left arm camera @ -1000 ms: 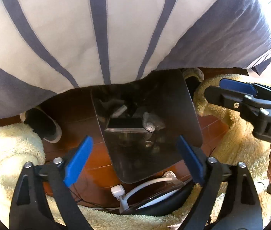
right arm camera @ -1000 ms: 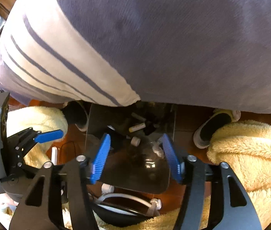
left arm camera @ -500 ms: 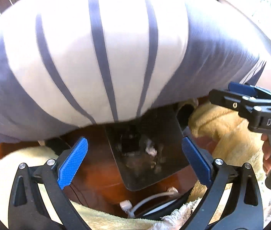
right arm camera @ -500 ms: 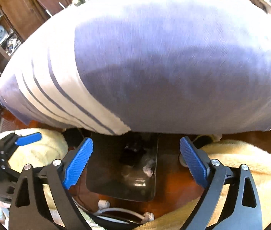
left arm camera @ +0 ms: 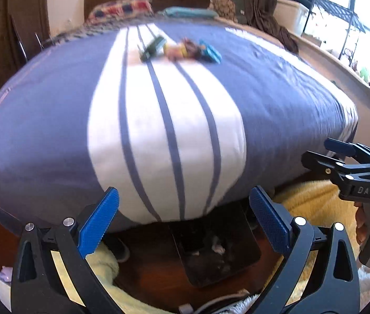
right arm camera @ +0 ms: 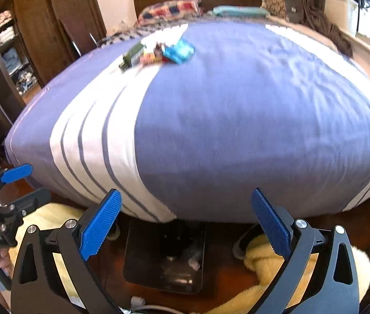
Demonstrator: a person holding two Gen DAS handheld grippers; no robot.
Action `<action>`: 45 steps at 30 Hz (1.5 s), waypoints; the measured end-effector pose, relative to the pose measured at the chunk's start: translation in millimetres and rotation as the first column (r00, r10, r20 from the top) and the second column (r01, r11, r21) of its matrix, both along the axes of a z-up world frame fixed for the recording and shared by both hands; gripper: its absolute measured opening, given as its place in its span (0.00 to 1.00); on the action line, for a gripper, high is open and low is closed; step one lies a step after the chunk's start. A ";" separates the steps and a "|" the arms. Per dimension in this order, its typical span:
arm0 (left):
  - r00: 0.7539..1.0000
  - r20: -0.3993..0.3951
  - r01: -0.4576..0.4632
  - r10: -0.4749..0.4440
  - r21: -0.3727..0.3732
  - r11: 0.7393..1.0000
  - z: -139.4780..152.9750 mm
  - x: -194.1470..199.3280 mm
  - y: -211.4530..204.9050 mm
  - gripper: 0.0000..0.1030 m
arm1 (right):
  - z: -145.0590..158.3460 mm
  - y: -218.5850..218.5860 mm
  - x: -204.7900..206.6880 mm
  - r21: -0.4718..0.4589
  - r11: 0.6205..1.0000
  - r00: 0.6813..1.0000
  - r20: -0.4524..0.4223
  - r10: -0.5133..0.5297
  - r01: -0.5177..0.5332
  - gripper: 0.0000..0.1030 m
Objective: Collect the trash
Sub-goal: 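Raise both tools back up toward the items on the bed, then grasp the green bottle with the left tool while the right tool grasps the blue snack bag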
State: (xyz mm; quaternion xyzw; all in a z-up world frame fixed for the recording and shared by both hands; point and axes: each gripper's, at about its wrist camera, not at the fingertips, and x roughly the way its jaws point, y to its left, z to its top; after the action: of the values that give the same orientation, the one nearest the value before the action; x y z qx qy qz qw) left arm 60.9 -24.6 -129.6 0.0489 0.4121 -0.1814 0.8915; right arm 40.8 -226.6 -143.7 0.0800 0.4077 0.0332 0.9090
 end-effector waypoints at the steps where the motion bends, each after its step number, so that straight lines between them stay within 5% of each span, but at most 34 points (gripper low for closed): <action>1: 1.000 0.013 -0.006 0.006 -0.002 1.000 5.2 3.0 0.8 0.92 | 7.0 -1.5 0.6 -0.004 1.000 1.000 0.016 0.000 0.001 0.96; 13: 0.991 0.118 -0.064 0.065 -0.012 0.998 39.1 50.4 9.7 0.92 | 49.8 -15.0 49.4 -0.053 0.998 0.991 0.130 -0.035 0.042 0.96; 31: 0.990 0.090 -0.111 0.108 0.027 0.993 21.9 172.9 6.7 0.92 | 37.1 -5.6 188.8 -0.004 1.000 0.993 0.113 -0.018 0.018 0.96; 35: 0.988 0.105 -0.113 0.109 0.030 0.993 23.1 194.7 1.6 0.92 | 31.6 -7.0 218.5 0.057 0.998 0.995 0.095 -0.019 0.014 0.71; 37: 0.988 0.110 -0.111 0.107 0.030 0.993 23.0 203.5 -1.5 0.92 | 28.4 -6.7 230.5 0.067 0.998 0.997 0.080 -0.021 0.016 0.67; 45: 0.989 0.118 -0.091 0.086 0.038 0.995 25.0 248.9 -18.4 0.91 | 10.5 -2.9 256.7 0.117 0.993 1.000 0.022 -0.021 0.018 0.64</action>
State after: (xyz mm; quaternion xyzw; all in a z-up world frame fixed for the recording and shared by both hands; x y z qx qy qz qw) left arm 309.8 -43.1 -104.6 0.0602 0.3651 -0.1294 0.9200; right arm 297.6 -229.6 -133.2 0.1368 0.3938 0.0492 0.9076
